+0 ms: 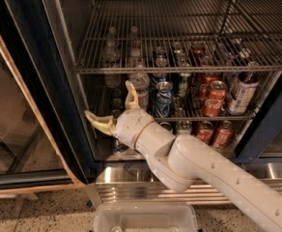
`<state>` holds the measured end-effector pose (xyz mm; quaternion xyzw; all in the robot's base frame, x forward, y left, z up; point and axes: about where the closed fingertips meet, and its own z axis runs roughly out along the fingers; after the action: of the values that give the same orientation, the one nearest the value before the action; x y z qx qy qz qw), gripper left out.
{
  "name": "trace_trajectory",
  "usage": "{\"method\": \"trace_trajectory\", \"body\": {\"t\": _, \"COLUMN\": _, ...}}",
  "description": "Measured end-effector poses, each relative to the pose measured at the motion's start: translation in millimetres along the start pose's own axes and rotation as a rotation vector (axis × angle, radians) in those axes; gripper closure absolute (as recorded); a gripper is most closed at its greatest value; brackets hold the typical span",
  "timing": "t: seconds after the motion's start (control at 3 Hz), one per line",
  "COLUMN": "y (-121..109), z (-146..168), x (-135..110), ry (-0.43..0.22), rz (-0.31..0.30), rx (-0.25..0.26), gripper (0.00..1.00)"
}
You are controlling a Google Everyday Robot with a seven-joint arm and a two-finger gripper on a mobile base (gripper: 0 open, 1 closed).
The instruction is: Pick water bottle from middle shelf of fridge
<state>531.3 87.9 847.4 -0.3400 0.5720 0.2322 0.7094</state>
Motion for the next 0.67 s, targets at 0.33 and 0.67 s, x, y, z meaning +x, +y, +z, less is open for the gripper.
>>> {"method": "trace_trajectory", "body": {"t": 0.33, "y": 14, "z": 24, "x": -4, "ry": -0.095, "rz": 0.012, "rx": -0.012, "gripper": 0.0}}
{"method": "trace_trajectory", "body": {"t": 0.67, "y": 19, "z": 42, "x": -2, "ry": -0.186, "rz": 0.041, "rx": 0.018, "gripper": 0.0}}
